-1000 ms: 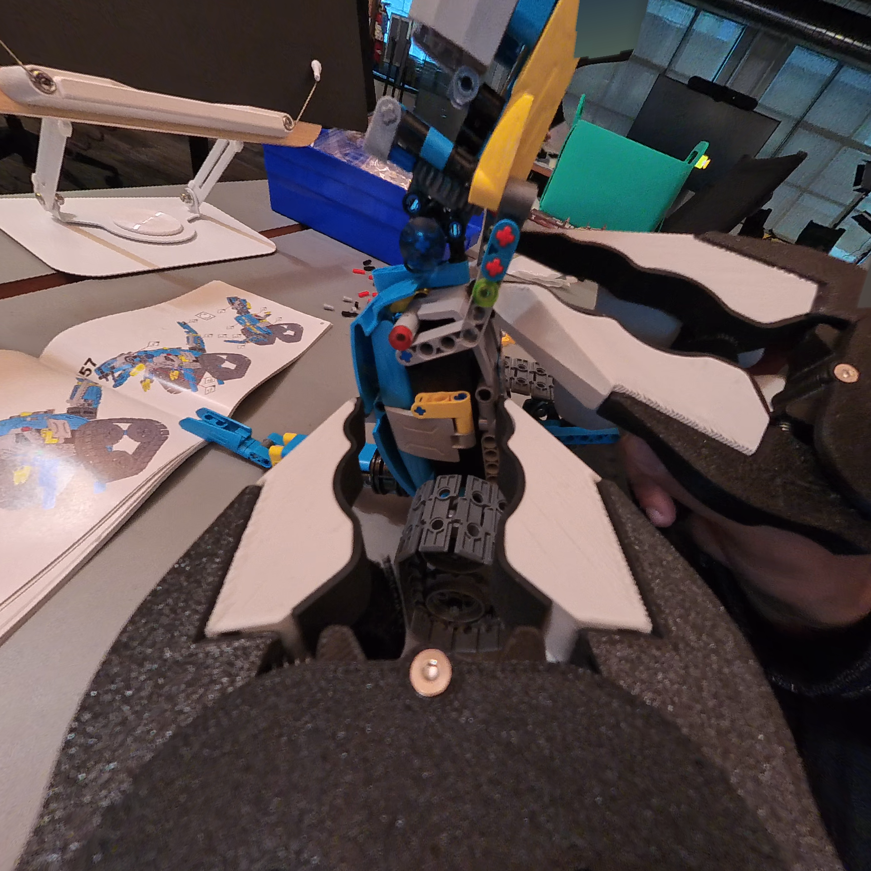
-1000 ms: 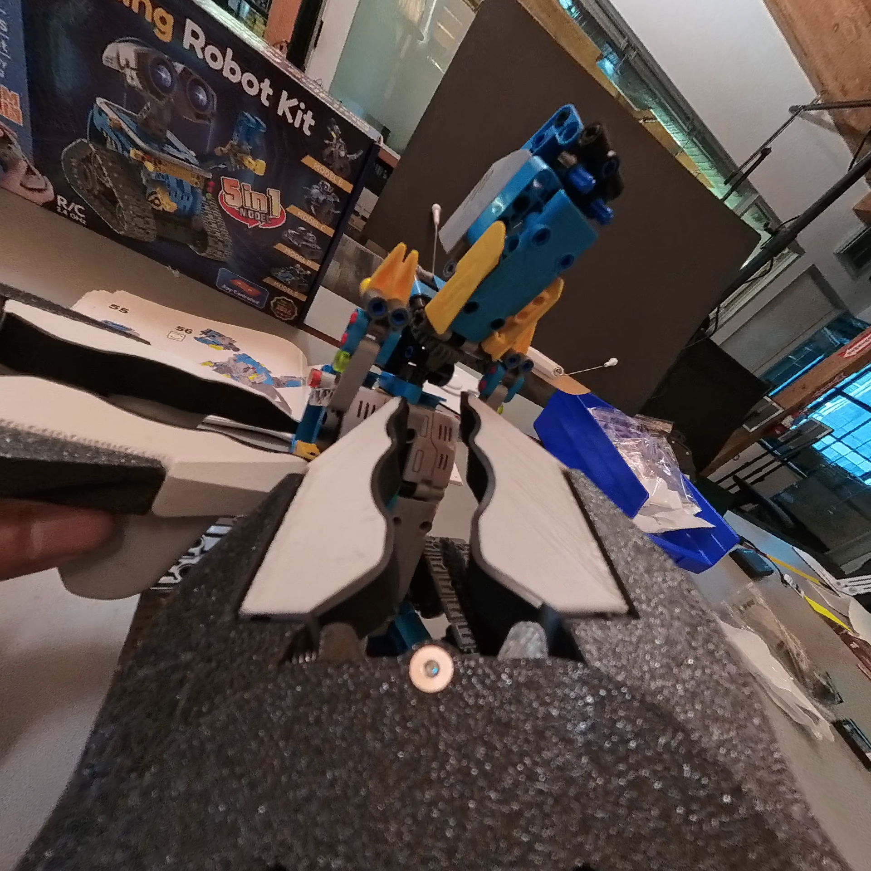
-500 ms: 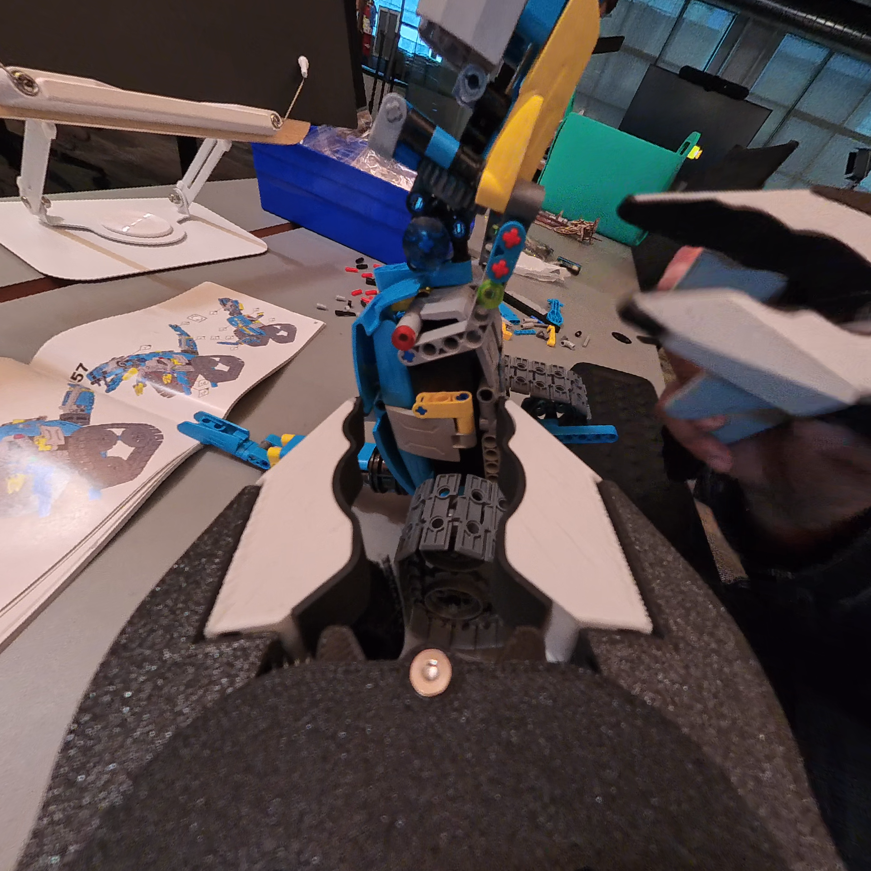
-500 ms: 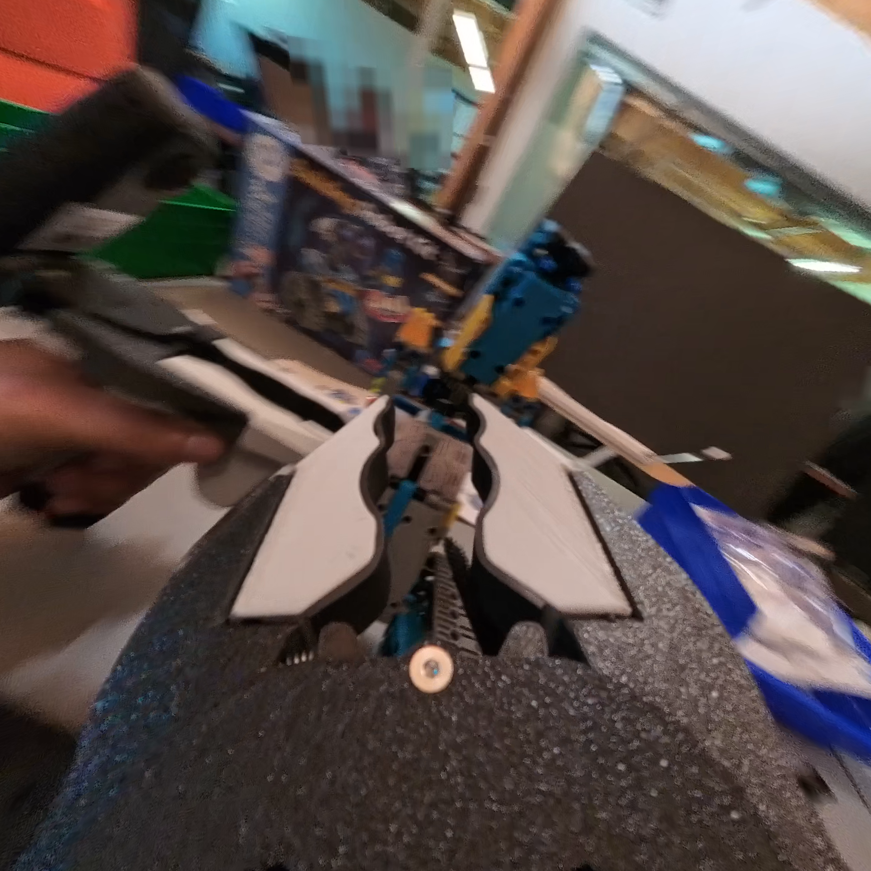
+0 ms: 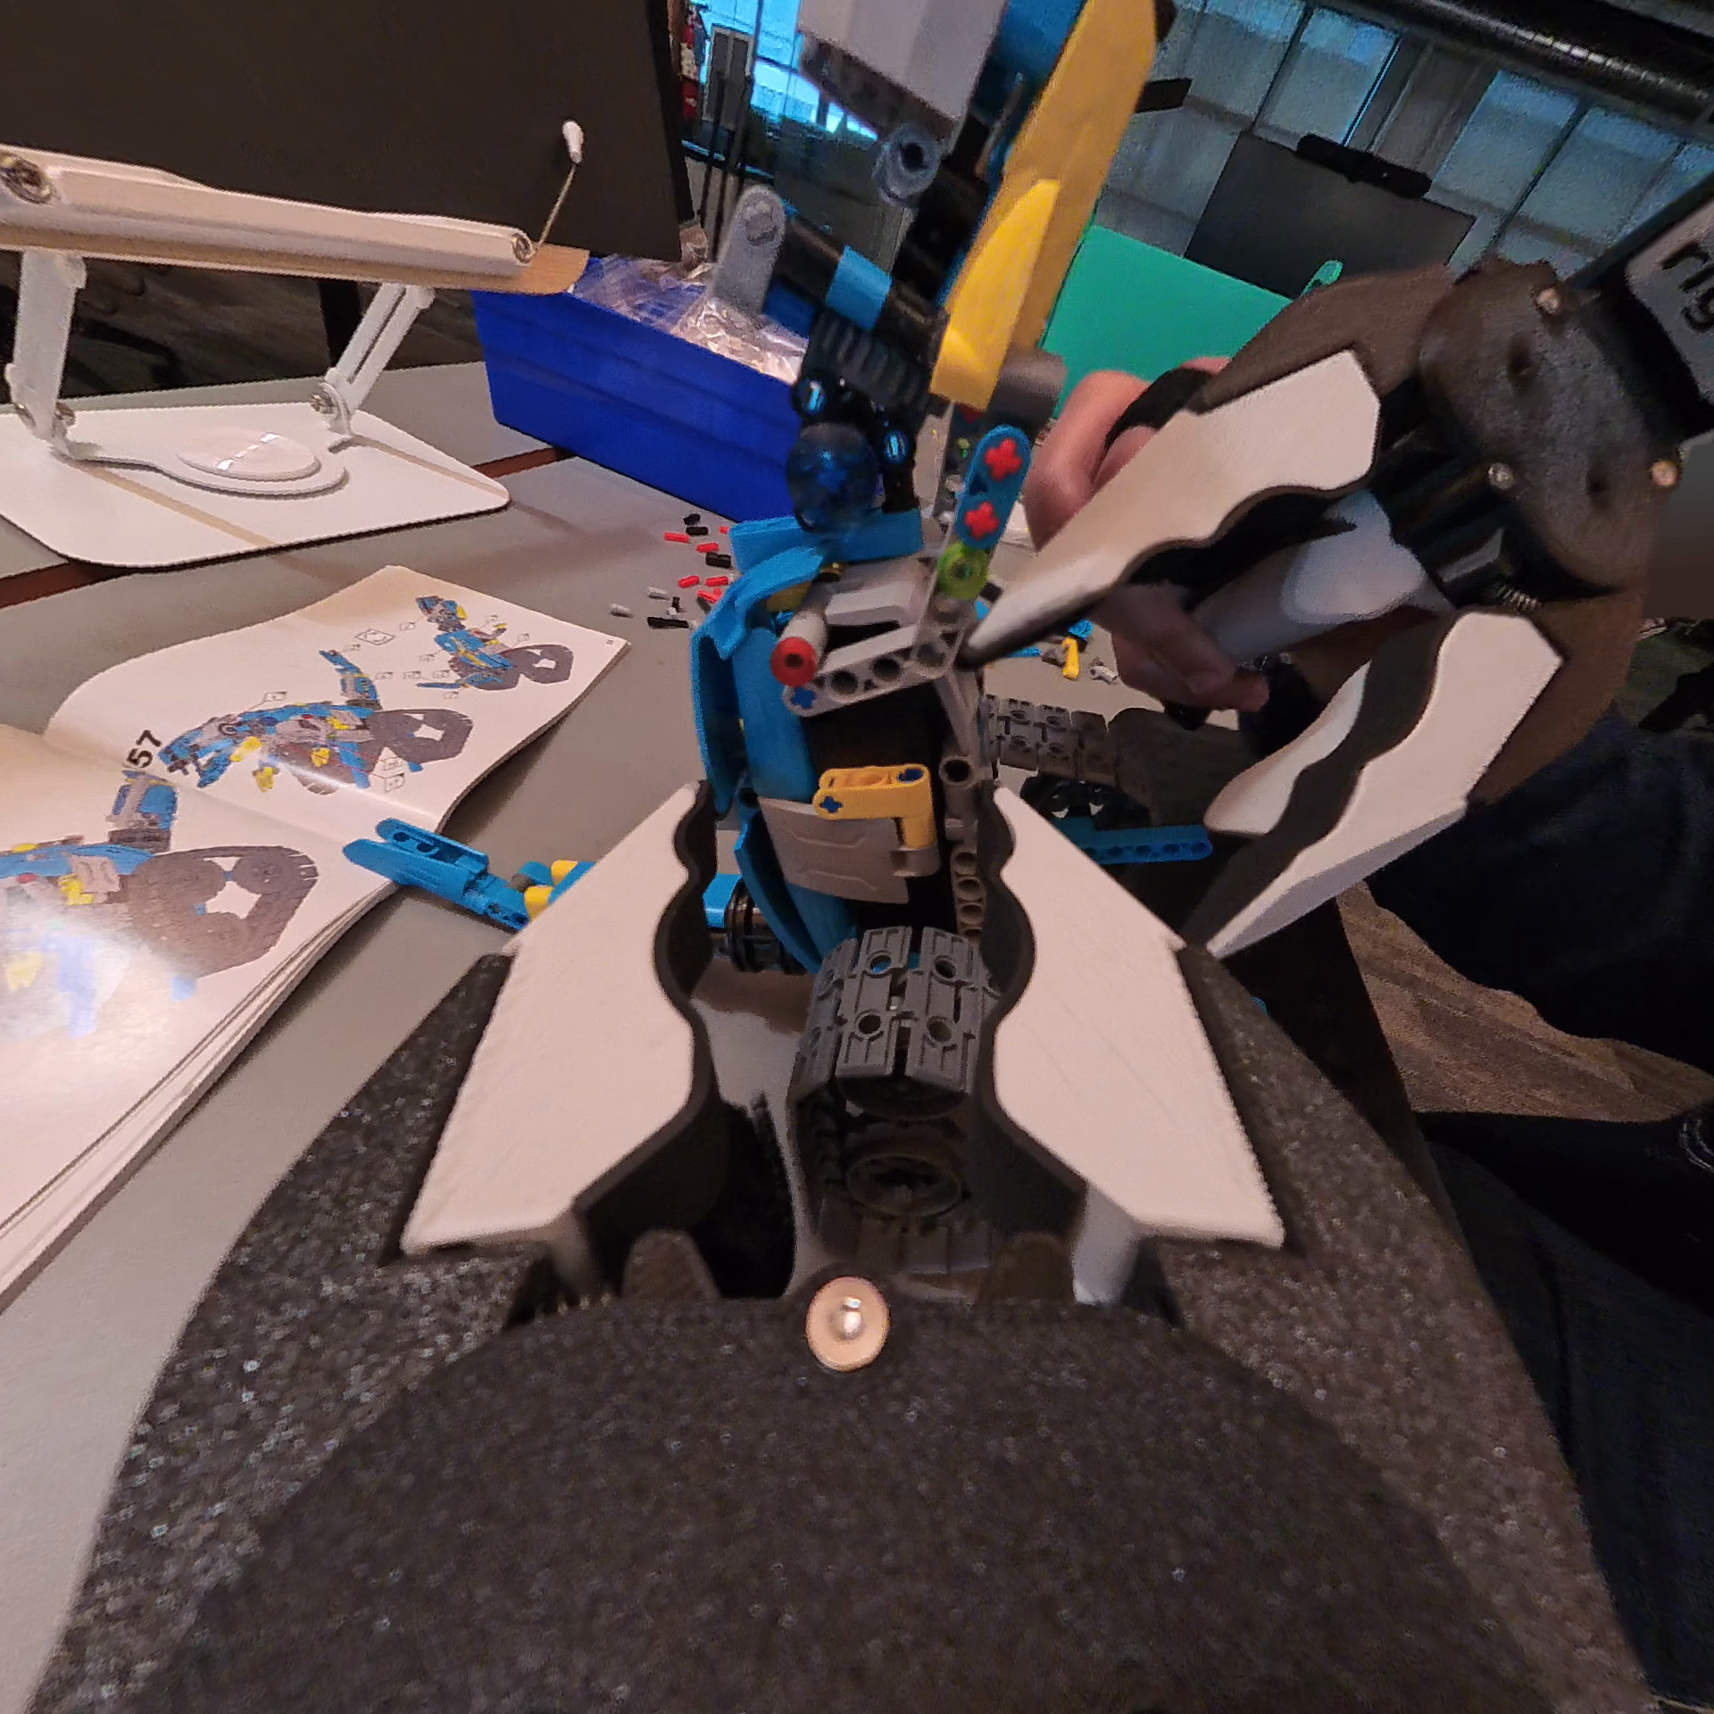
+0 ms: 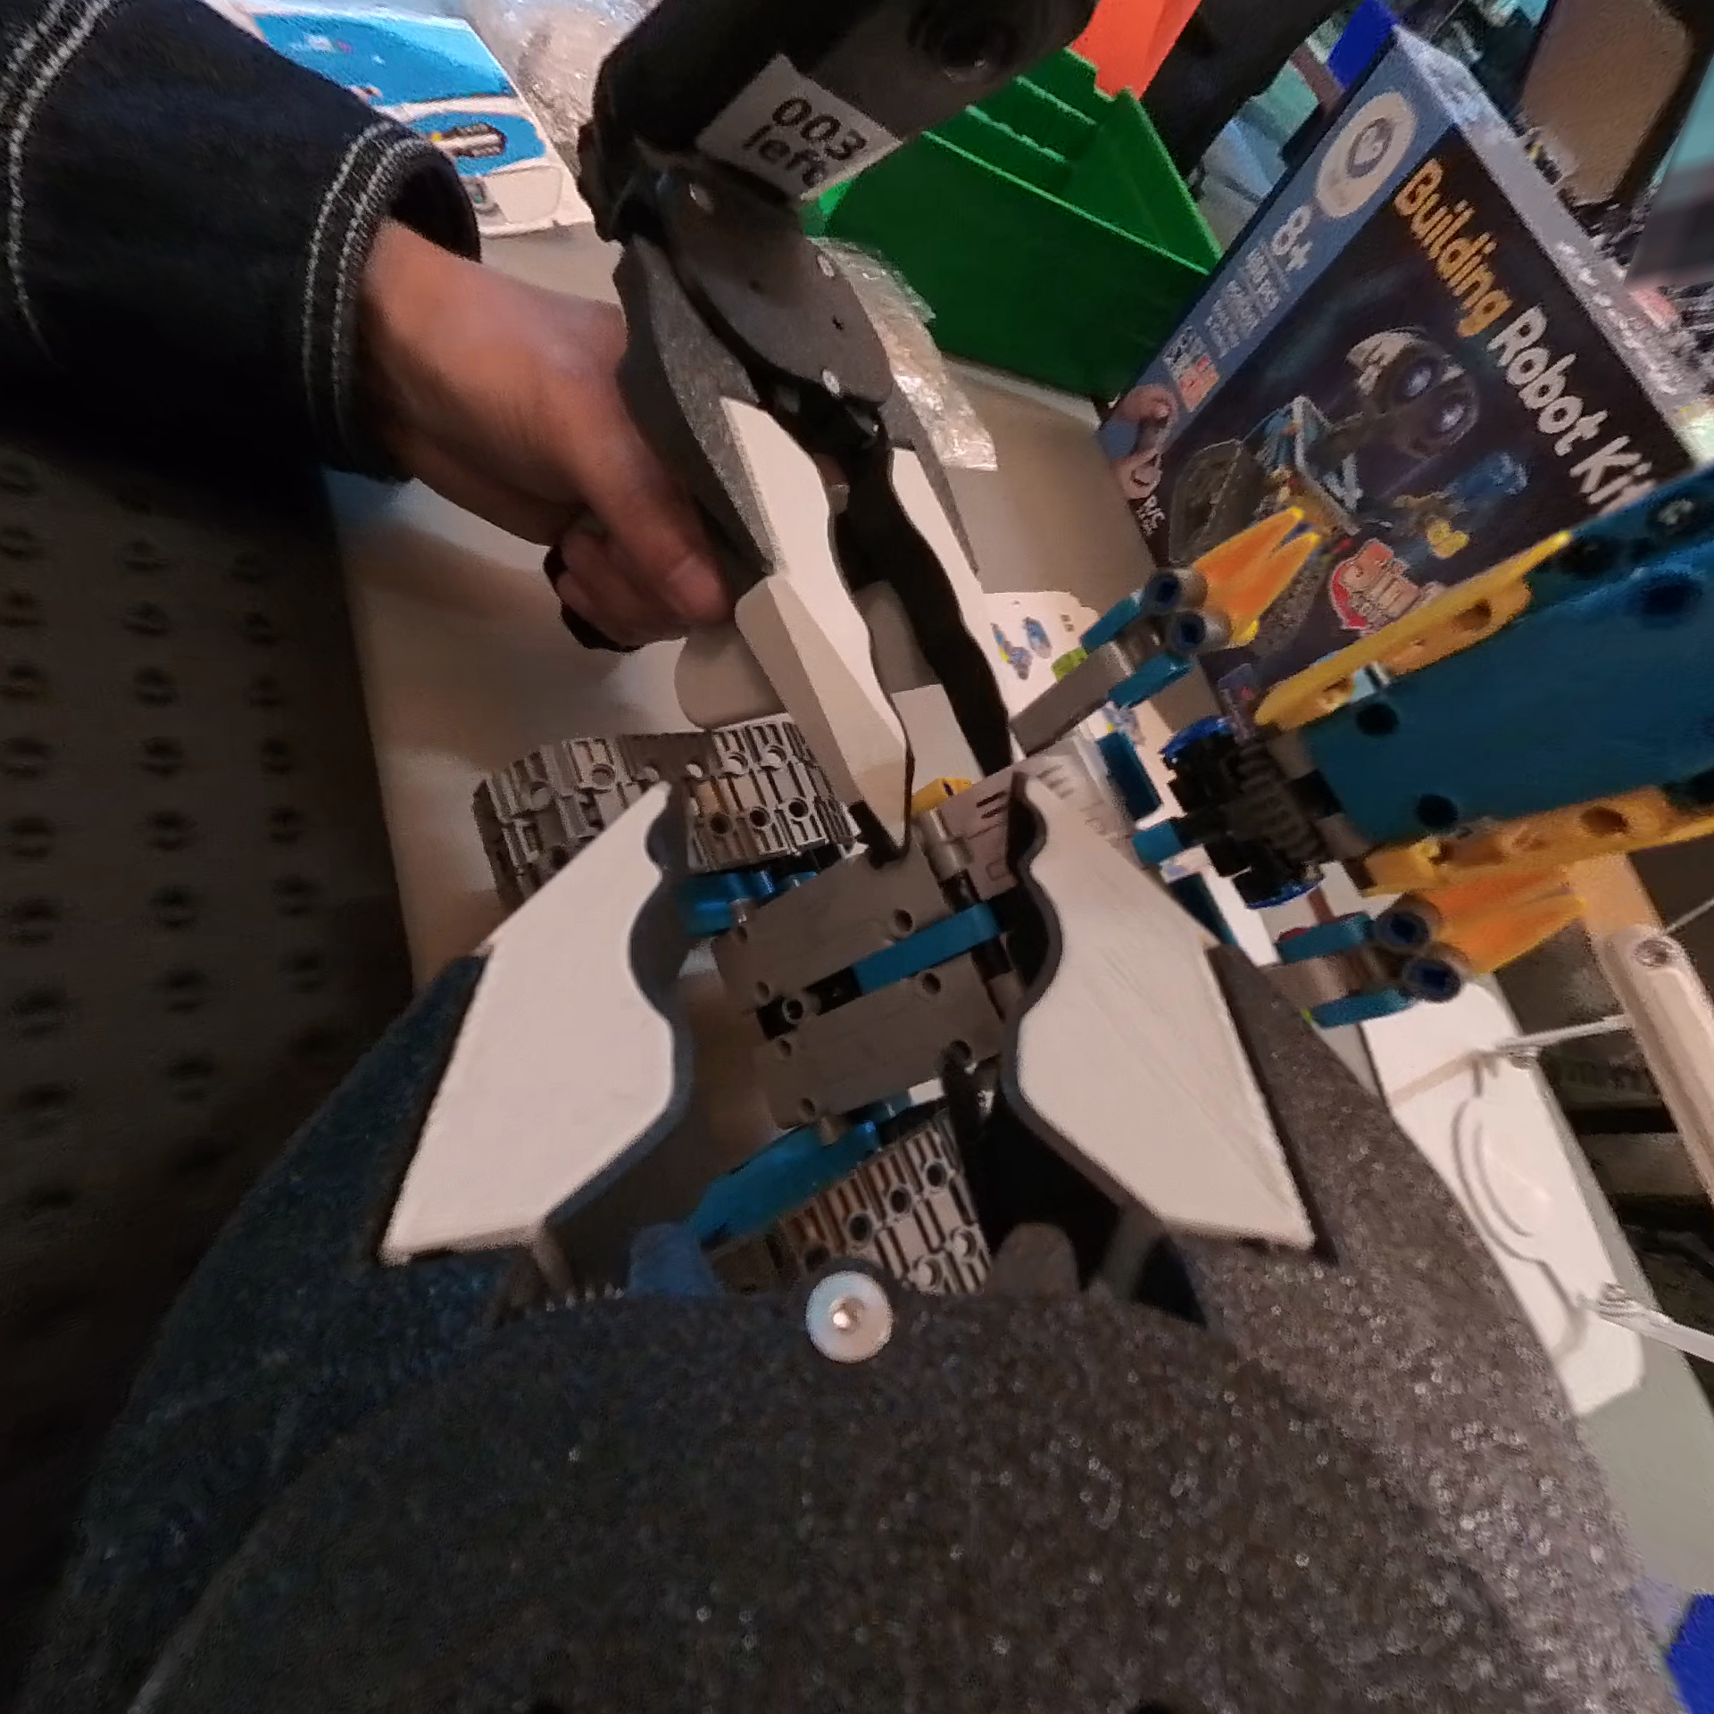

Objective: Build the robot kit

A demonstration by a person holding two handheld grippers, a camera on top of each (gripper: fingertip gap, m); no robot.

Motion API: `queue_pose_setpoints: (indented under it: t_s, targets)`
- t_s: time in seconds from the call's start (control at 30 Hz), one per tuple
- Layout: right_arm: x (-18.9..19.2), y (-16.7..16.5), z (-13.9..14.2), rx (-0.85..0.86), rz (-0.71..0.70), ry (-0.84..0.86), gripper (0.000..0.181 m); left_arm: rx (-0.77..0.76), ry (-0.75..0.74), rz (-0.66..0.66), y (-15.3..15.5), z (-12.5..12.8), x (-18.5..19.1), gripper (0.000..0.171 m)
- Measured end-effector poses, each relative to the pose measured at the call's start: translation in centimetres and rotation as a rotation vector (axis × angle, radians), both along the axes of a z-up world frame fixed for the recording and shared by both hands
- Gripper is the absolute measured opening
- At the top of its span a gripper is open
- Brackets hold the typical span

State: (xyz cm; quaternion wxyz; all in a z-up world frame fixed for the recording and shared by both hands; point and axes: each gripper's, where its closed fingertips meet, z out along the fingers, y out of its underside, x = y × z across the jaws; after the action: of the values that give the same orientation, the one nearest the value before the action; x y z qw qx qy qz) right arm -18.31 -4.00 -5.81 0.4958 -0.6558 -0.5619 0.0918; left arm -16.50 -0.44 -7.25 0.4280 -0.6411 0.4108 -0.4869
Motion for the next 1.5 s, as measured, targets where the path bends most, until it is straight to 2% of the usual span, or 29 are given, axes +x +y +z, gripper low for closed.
queue_pose_setpoints:
  t_s: [0.13,0.3,0.47,0.57,0.67,0.77,0.83,0.93,1.03,1.07,1.17,1.2,1.27,1.5]
  targets:
    - [0.1,-0.7,-0.5,-0.056,0.026,0.046,0.061,-0.001,-0.002,-0.003,0.0,0.0,0.0,0.056]
    - [-0.5,-1.1,0.4,-0.106,0.061,0.137,0.060,-0.003,-0.004,-0.005,-0.1,0.0,0.0,0.056]
    - [-0.2,-1.1,-0.4,-0.232,0.081,0.196,0.058,-0.010,-0.005,-0.003,0.0,0.0,0.0,0.056]
    - [0.2,-1.4,-0.5,-0.237,0.076,0.181,0.059,-0.009,-0.006,-0.006,0.0,0.0,0.0,0.056]
    - [1.3,-1.2,1.3,-0.176,0.059,0.214,0.059,-0.007,-0.004,-0.007,-0.1,0.0,0.0,0.056]
    - [4.4,-1.1,4.6,-0.169,0.046,0.390,0.057,-0.030,0.008,-0.002,-0.1,-0.1,0.0,0.059]
    - [7.1,-0.6,5.6,-0.243,0.044,0.522,0.063,-0.074,0.025,0.005,0.1,-0.2,0.1,0.085]
    - [8.7,1.7,2.6,-0.481,0.054,0.600,0.080,-0.133,-0.001,-0.018,0.0,0.5,0.7,0.089]
    - [6.9,3.0,-0.9,-0.662,0.107,0.568,0.086,-0.151,0.082,-0.087,-0.2,-0.6,1.8,0.089]
    - [6.1,3.2,-1.5,-0.664,0.121,0.525,0.087,-0.137,0.118,-0.111,-0.3,-1.0,2.1,0.081]
    - [4.6,3.4,-2.0,-0.638,0.154,0.464,0.074,-0.072,0.185,-0.131,-0.4,-1.2,2.4,0.072]
    - [4.7,3.7,-2.0,-0.599,0.140,0.449,0.065,-0.050,0.205,-0.141,-0.5,-1.2,2.3,0.072]
    - [4.8,3.5,-1.8,-0.559,0.132,0.428,0.064,0.010,0.232,-0.158,-0.6,-0.9,2.4,0.071]
    - [5.9,1.6,1.6,-0.041,-0.028,0.208,0.062,0.496,0.294,-0.285,-1.7,1.2,3.8,0.069]
